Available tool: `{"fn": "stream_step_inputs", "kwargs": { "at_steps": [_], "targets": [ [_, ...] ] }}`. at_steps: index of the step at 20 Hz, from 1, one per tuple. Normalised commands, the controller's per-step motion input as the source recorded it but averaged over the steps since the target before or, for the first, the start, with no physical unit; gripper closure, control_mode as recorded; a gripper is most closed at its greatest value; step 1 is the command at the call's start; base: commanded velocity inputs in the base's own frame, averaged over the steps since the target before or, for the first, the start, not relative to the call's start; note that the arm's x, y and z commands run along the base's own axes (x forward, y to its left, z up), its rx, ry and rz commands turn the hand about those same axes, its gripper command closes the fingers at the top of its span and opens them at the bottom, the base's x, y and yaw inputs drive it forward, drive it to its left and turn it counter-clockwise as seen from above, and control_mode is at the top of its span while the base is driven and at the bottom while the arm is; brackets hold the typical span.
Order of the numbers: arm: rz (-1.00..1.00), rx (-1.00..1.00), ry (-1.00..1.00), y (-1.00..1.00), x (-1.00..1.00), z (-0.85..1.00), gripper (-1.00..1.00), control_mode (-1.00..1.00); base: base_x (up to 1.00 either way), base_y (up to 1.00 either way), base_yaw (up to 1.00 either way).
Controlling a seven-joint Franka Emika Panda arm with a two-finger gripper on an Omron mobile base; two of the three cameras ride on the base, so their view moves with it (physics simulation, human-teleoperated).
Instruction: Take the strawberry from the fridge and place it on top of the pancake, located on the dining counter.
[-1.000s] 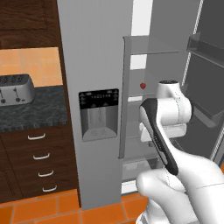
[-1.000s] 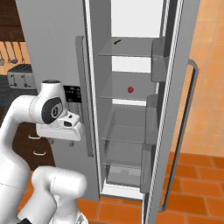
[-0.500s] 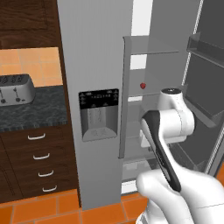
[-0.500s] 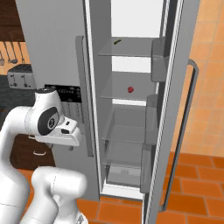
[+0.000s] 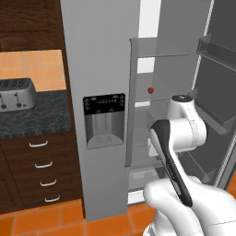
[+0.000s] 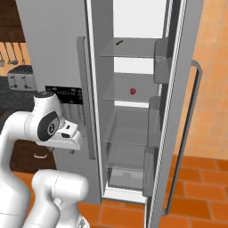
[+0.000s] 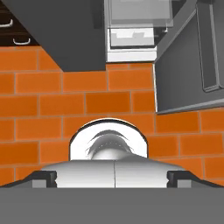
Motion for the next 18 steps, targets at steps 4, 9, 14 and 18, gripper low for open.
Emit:
{"fn": "stream_step_inputs", "kwargs": {
  "at_steps": [4, 9, 14, 18],
  "targets": [
    [0.00, 0.00, 0.00, 0.00, 0.00, 0.00, -1.00, 1.00, 0.40, -0.01, 0.03],
    [0.00, 0.00, 0.00, 0.00, 0.00, 0.00, -1.00, 1.00, 0.48, 0.00, 0.06],
    [0.00, 0.00, 0.00, 0.00, 0.00, 0.00, -1.00, 1.00, 0.47, -0.02, 0.09],
    [0.00, 0.00, 0.00, 0.00, 0.00, 0.00, -1.00, 1.00, 0.17, -0.19, 0.01]
  ]
}}
